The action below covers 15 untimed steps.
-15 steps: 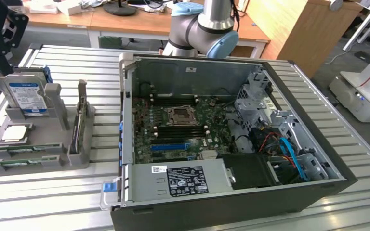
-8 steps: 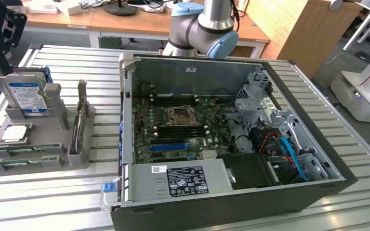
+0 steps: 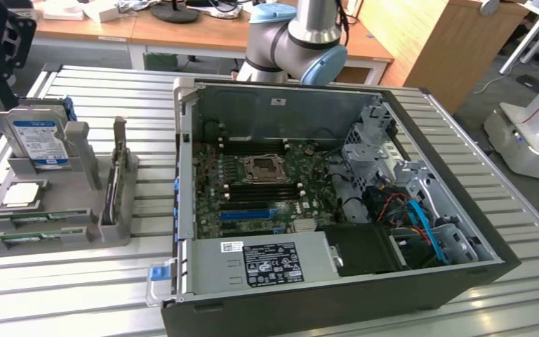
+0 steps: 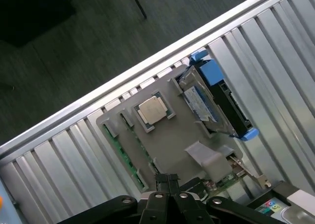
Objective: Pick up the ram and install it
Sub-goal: 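Pick up the ram and move it above insertion slot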
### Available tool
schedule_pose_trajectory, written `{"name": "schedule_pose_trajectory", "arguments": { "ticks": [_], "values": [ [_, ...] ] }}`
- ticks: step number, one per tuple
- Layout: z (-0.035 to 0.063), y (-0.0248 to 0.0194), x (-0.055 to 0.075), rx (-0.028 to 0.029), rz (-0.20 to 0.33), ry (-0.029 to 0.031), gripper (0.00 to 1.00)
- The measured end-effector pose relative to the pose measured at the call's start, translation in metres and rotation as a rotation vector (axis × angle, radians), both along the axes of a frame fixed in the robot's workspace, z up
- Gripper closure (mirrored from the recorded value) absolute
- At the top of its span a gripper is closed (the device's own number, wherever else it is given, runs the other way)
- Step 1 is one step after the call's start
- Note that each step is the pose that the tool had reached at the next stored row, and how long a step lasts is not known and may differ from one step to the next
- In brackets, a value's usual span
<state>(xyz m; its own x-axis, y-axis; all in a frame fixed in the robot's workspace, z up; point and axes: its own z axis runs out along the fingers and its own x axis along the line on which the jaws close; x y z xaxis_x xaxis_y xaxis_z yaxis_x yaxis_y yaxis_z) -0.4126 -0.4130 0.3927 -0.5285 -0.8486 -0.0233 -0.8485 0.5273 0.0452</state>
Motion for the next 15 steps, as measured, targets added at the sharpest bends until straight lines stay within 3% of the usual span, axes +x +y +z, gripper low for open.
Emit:
{"name": "schedule_pose_trajectory", "arguments": {
  "ticks": [15],
  "values": [
    [0.0001,0.0000,0.0000,0.0000,0.153,0.0001,0.89]
  ]
}}
